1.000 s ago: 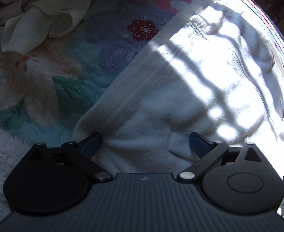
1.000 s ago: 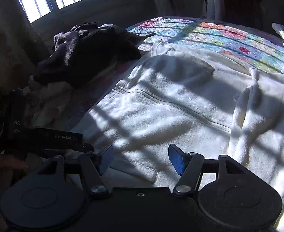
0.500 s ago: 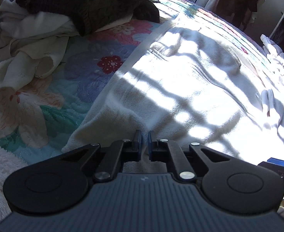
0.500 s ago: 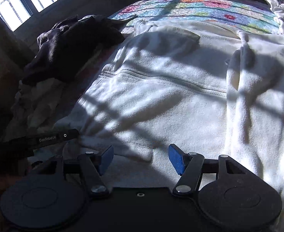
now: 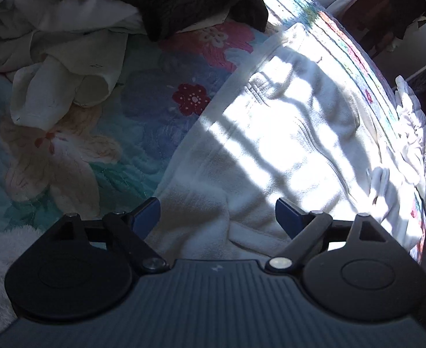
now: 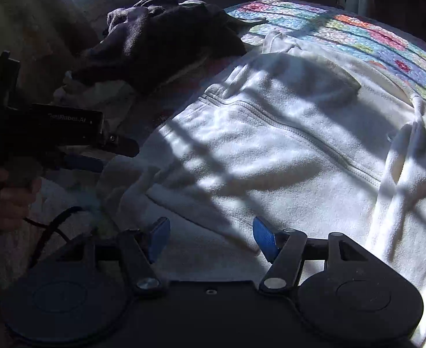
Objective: Fold clothes
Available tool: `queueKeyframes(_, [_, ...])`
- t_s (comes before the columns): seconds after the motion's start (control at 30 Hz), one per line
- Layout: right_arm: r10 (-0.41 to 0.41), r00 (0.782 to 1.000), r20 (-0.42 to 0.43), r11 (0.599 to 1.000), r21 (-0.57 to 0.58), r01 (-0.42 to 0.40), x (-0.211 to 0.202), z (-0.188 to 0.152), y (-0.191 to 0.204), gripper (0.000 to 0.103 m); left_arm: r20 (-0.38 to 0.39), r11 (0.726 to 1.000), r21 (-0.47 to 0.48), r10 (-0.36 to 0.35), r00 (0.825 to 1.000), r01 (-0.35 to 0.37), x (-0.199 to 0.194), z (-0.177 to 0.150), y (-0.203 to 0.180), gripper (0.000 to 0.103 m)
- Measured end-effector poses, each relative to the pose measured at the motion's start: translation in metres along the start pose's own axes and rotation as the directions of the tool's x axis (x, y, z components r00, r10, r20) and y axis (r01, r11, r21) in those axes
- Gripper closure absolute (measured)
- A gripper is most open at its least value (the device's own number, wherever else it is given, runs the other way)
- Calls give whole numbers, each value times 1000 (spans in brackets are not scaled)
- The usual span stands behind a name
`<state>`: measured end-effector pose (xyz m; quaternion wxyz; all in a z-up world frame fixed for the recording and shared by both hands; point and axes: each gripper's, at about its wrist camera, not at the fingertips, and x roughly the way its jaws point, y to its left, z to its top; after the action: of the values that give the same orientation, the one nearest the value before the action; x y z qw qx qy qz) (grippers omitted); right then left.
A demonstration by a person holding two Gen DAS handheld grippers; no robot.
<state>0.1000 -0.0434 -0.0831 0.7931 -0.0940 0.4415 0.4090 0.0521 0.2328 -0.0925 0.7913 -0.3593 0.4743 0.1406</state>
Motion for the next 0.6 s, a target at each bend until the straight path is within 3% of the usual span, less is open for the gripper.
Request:
queueKeyframes(0.13, [88,995,-44,982,-162,-94,37,11,43,33,-101,996,-5,85,991,-86,19,-4,10,16])
queueKeyframes(0.3, [47,997,-66,976,-210,-60,61,11,61,33,-75,991,7,134,988,-134,44,-12,6,15])
queueKeyframes(0.33, [59,996,-67,980,-187,-71,58,10,57,33,-66,992,3,126,990,-126,47,-13,6,20])
queueKeyframes(0.37, [70,995,-69,983,-164,-81,55,8,53,33,-40,993,8,121,992,-120,47,-14,6,35])
queueKeyframes(0.43, [76,995,-58,990,-110,-82,46,5,40,33,6,990,37,134,991,-134,44,-17,4,54])
queueKeyframes(0.6, [21,999,-24,996,86,-19,38,-2,-2,33,117,955,220,176,977,-198,29,-36,-21,83])
